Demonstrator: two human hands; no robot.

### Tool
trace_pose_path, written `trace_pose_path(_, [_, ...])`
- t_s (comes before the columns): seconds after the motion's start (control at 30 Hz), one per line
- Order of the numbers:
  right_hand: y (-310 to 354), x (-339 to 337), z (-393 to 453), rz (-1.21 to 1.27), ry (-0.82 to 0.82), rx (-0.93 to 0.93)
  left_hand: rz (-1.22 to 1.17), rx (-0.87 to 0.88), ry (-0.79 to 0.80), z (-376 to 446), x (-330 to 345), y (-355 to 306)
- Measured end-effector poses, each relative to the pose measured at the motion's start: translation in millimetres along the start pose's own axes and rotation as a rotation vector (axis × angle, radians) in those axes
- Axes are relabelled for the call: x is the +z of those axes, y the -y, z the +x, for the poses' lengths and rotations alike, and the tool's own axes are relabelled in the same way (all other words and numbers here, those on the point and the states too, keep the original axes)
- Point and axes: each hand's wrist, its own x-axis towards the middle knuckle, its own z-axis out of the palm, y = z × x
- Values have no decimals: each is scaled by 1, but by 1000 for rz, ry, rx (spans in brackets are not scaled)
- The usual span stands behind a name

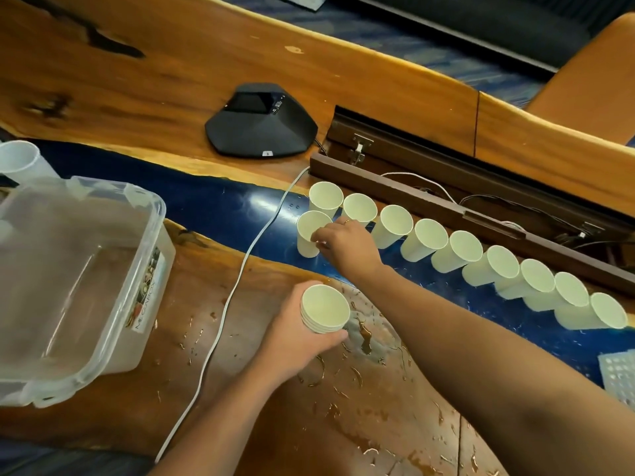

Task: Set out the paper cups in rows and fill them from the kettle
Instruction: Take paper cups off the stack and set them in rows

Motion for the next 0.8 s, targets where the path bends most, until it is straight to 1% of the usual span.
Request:
trace_pose_path(0.27, [-5,0,7,25,32,39,5,-13,-12,2,-1,1])
trace_pose_path(0.37, [-6,-15,0,124,-57,41,-3,-17,-27,2,-4,2])
trace_pose_path(0.43, [-3,-30,-9,238,-95,85,-13,-20,-38,2,-7,5])
trace_pose_path(0.5, [-1,-45,-23,376,-28,91,-31,-19,-47,2,-10,6])
trace_pose_path(0.63, [0,-76,-63,553,278,-28,-56,-6,-23,2,-14,3])
trace_pose_path(0.73, [3,-93,-91,512,468,-59,-55,9,13,2,-14,-6])
trace_pose_path(0.8, [4,-97,-103,385,509,-95,-39,15,43,2,-11,-10])
